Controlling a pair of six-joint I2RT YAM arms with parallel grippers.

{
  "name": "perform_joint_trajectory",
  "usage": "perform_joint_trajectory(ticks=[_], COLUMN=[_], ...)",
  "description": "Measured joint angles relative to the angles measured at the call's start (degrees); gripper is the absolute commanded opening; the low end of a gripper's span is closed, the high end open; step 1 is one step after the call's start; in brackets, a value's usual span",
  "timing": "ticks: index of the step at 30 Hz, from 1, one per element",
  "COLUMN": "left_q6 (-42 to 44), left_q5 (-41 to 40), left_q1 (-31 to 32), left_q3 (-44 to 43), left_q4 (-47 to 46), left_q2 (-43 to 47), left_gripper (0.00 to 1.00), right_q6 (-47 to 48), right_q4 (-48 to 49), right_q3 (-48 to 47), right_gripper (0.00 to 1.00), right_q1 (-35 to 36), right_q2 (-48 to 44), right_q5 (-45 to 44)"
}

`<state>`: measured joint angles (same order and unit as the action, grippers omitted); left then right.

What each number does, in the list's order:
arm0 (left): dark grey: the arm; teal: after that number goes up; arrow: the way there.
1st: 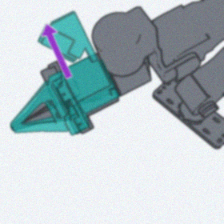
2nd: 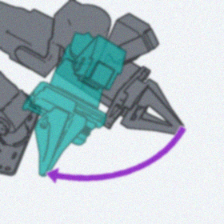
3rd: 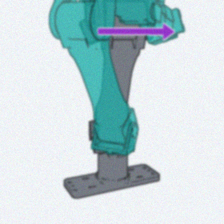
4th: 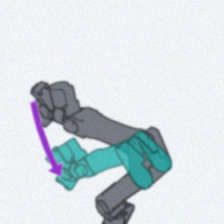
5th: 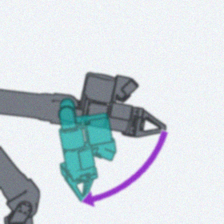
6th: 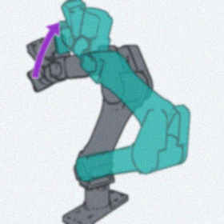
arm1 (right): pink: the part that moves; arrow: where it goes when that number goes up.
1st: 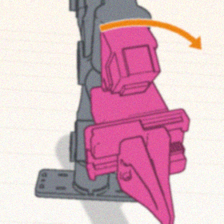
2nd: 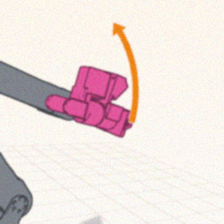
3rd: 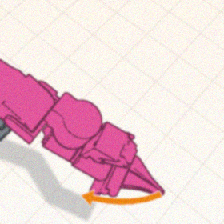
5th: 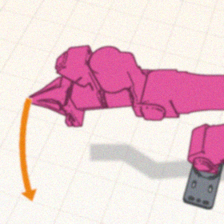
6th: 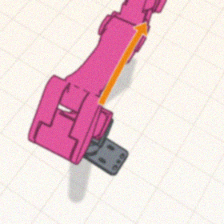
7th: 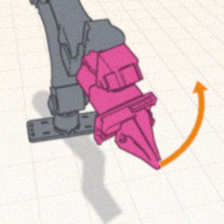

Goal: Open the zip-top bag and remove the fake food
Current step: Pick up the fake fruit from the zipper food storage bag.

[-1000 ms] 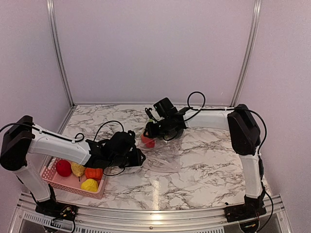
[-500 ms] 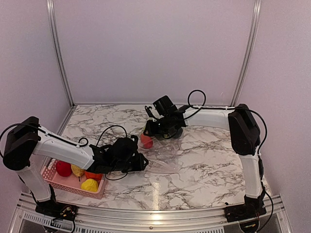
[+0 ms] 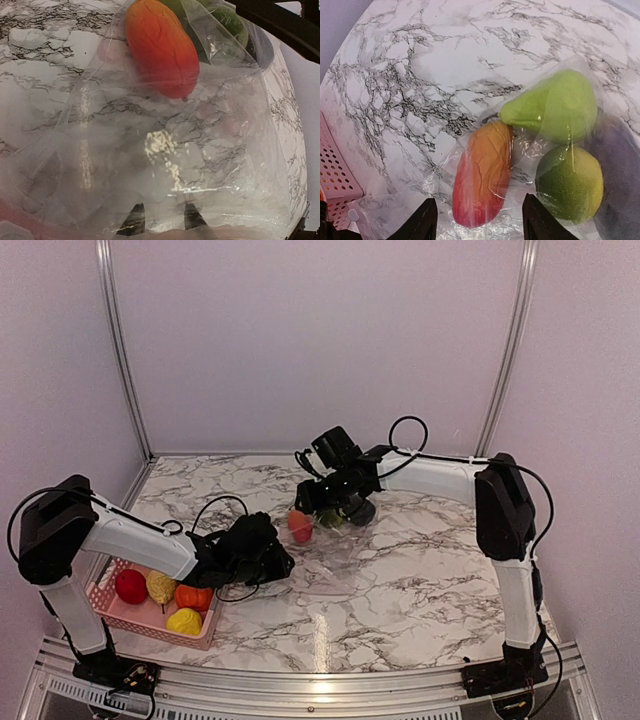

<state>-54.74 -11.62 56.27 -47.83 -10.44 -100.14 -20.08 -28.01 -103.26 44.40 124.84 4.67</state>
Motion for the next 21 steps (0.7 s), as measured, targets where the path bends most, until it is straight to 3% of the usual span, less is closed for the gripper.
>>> perform_joint_trajectory(ticks=[9,13,21], left_q6=[-0.35,-0.33,-0.31], left_q5=[-0.48,-0.48,-0.42], left_q1=[-2.69,-3.63,-4.81], left_q3=[0.09,0.44,1.11], left_q4=[0.0,0.02,0.0], left_q2=[0.0,0.0,0.0], left_gripper=[0.29,0.29,0.29], right_q6=[6.14,7.87,9.86], right_q4=[-0.96,-1.68,-2.45], right_q3=[-12.9,-19.93,-20.59], right_gripper=[0.43,0.52,0.53], right_q1=[0.02,-0.57,-4.09], right_q2=[4.61,11.85,14.29], right_q5=[-4.39,-7.76,-8.17])
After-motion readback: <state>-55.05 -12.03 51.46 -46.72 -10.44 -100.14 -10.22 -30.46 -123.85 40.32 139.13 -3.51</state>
